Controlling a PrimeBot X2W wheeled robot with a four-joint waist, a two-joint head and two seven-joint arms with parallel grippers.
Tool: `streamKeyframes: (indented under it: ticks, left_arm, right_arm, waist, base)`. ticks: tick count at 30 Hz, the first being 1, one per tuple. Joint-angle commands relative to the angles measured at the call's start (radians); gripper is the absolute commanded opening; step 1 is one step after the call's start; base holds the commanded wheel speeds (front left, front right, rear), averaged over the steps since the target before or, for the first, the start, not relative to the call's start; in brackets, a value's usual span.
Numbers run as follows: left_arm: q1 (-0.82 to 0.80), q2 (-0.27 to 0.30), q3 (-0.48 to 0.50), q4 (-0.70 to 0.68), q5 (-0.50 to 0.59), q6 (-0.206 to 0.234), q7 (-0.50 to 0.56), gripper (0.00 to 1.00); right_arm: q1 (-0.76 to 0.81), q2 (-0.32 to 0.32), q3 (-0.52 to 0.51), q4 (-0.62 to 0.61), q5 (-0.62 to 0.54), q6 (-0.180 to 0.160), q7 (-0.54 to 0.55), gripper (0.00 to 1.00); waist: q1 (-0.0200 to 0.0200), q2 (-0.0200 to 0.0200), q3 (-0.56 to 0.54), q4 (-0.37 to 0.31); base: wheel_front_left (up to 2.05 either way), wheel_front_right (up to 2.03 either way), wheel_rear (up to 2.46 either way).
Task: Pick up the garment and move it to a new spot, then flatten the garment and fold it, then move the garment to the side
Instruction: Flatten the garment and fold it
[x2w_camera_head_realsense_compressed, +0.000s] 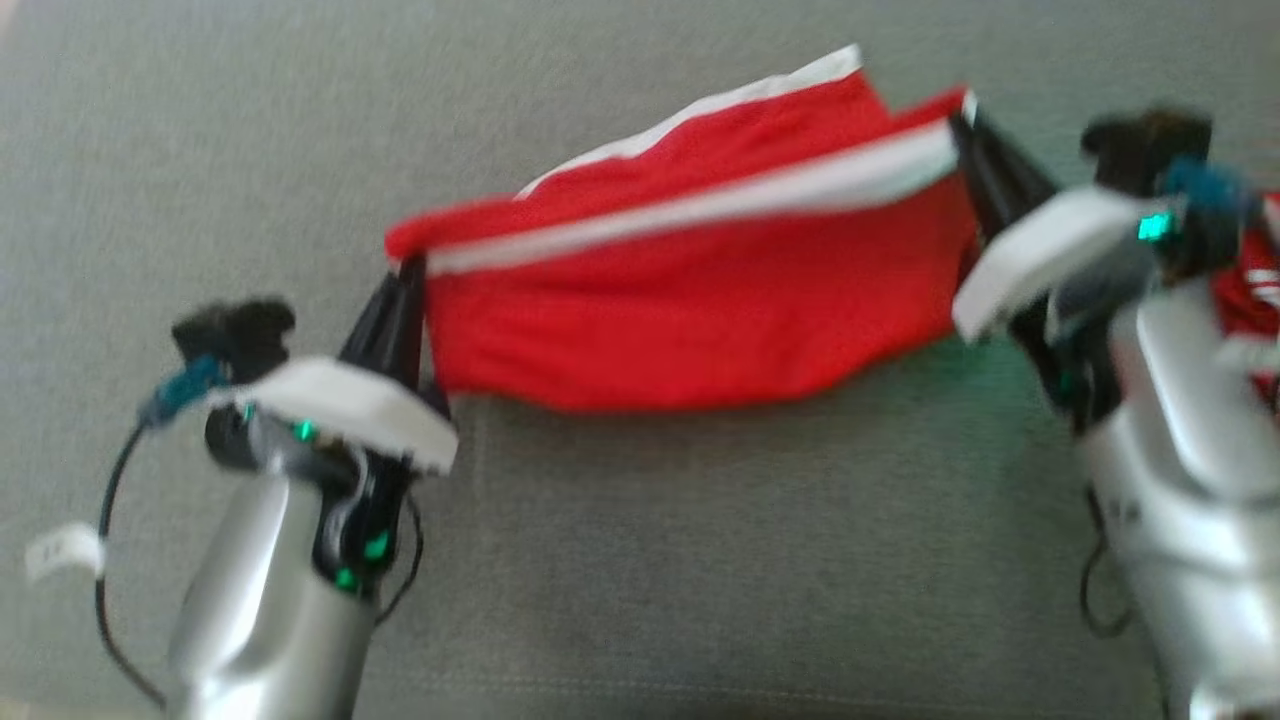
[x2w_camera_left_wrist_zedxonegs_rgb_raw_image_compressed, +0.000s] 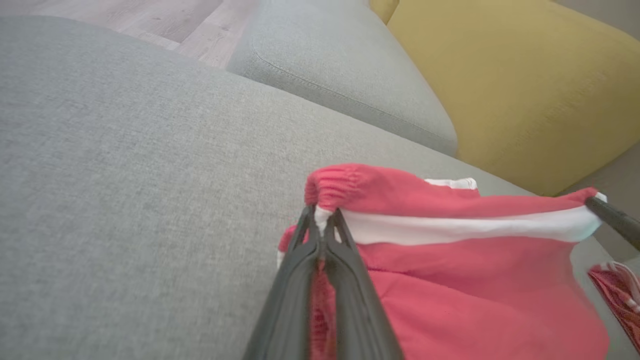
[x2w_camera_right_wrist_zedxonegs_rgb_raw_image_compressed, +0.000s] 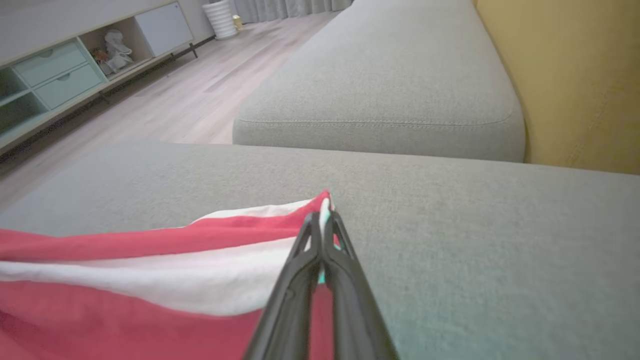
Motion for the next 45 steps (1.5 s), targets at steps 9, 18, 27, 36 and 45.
streamKeyframes:
  ticks: [9,18,27,36,45]
  left_arm:
    - [-0.208,-0.015,-0.003,0.208,-0.047,-0.041,-0.060,0.00]
    - [-0.249,-0.023,-0.058,0.362,-0.047,-0.053,-0.148,1.00]
    - [-0.154,0.018,-0.019,0.256,0.077,0.053,-0.230,1.00]
    - [0.006,0.045,0.037,-0.011,0.221,0.097,-0.231,1.00]
    - [0.111,0.061,0.015,-0.074,0.253,0.096,-0.229,1.00]
  right_arm:
    - [-0.247,0.009,0.083,0.321,0.061,0.007,-0.144,0.00]
    - [-0.304,0.031,0.198,0.473,0.125,0.007,-0.316,1.00]
    - [-0.231,0.018,0.166,0.400,0.007,0.007,-0.430,1.00]
    - [0.024,0.057,-0.011,0.114,-0.136,0.007,-0.431,1.00]
    - [0.379,0.109,-0.153,-0.267,-0.230,0.007,-0.318,1.00]
  waist:
    - [-0.0002,0.0000,0.081,0.092]
    - [-0.0002,0.0000,0.067,0.075]
    - [-0.0002,0.0000,-0.003,0.029]
    - [-0.0002,0.0000,-0.063,-0.003]
    - [-0.0002,0.0000,-0.095,-0.013]
  base:
    - [0.00,0.00,0.00]
    - [0.00,0.00,0.00]
    - [0.00,0.00,0.00]
    - [0.00,0.00,0.00]
    - [0.00,0.00,0.00]
